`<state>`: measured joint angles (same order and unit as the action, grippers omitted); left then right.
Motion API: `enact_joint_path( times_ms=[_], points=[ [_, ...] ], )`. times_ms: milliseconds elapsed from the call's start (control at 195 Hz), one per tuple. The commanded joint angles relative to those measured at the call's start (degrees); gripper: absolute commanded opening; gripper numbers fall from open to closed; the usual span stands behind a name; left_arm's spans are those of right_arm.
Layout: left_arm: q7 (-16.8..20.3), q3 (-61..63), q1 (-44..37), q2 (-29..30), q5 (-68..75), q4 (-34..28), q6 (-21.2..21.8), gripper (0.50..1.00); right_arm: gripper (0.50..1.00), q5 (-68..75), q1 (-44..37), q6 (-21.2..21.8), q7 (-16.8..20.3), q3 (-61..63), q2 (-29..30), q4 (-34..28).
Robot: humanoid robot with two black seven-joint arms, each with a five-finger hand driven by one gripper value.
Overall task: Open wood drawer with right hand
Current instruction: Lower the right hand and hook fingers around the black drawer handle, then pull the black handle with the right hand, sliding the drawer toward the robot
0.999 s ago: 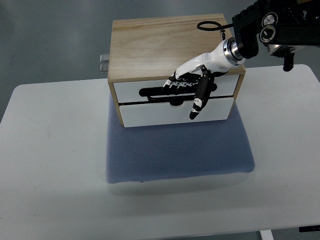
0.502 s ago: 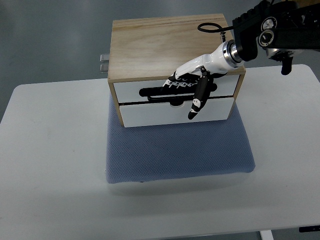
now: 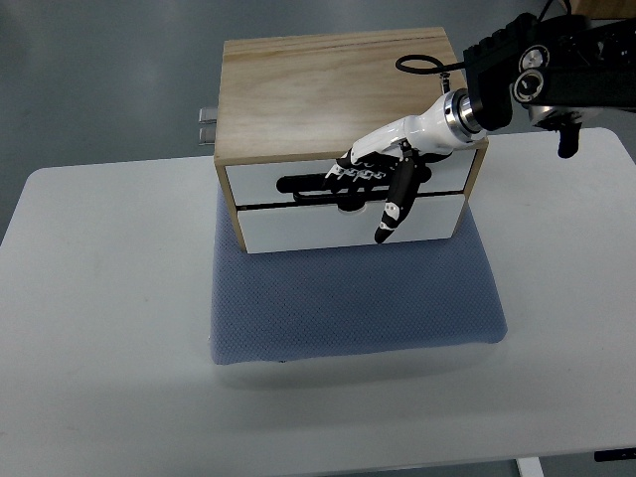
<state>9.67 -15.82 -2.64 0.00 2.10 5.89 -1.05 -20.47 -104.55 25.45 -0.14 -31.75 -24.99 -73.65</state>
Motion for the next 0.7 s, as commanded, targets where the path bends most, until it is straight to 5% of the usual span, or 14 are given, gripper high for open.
enact_joint_path(
  times_ms=[0,697],
  points=[
    [0.0,0.0,0.0,0.0,0.0,0.0,0.0,1.0,0.942,0.0,0.5,0.0,-0.1,0.0,0.4,0.0],
    [0.0,0.0,0.0,0.0,0.0,0.0,0.0,1.0,0.942,0.2,-1.3,2.3,-0.2,-0.1,-0.8,-4.2]
  ],
)
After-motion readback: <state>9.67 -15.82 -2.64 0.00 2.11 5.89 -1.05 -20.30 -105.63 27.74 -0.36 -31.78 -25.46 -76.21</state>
